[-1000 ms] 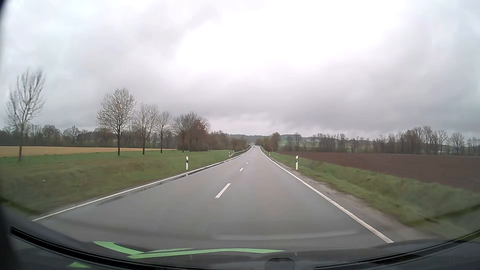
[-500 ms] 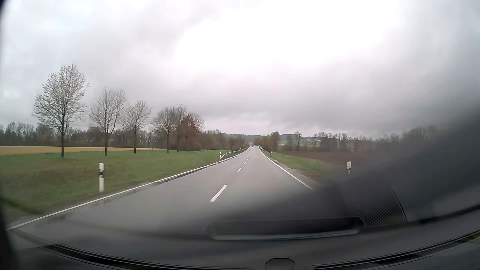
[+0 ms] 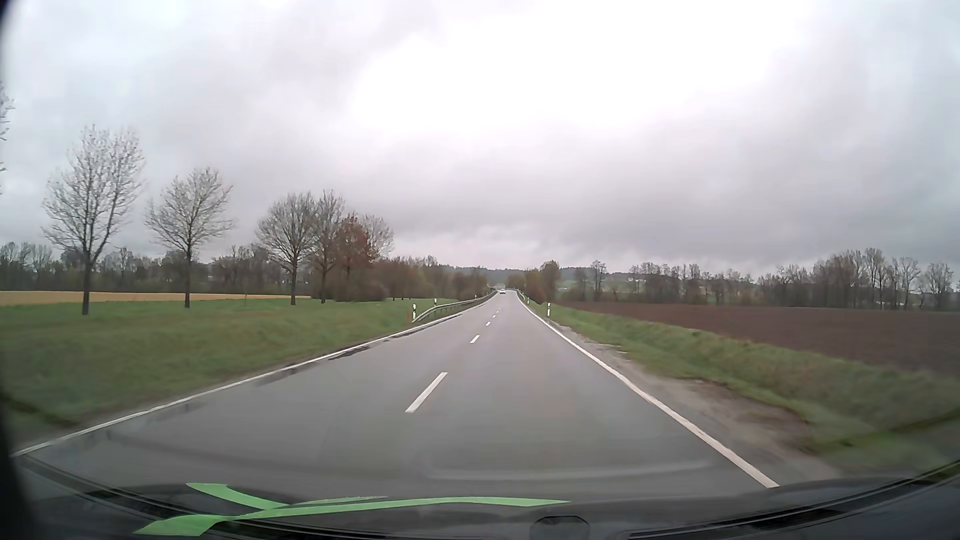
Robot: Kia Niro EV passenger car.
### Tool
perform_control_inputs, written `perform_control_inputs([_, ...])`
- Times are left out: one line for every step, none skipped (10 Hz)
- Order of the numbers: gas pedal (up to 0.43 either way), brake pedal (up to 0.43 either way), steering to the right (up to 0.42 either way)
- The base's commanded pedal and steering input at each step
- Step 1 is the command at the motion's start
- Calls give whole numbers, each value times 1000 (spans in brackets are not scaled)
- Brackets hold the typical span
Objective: Follow the waypoints while adhering to traffic rules and regulations
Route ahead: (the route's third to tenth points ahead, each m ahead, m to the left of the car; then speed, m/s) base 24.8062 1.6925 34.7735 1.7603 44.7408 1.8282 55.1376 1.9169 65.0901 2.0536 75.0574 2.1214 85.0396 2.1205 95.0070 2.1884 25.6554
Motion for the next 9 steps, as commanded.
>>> perform_control_inputs([118, 0, 0])
perform_control_inputs([118, 0, 0])
perform_control_inputs([118, 0, 0])
perform_control_inputs([118, 0, -1])
perform_control_inputs([130, 0, -1])
perform_control_inputs([130, 0, -1])
perform_control_inputs([130, 0, -1])
perform_control_inputs([130, 0, -1])
perform_control_inputs([118, 0, -1])
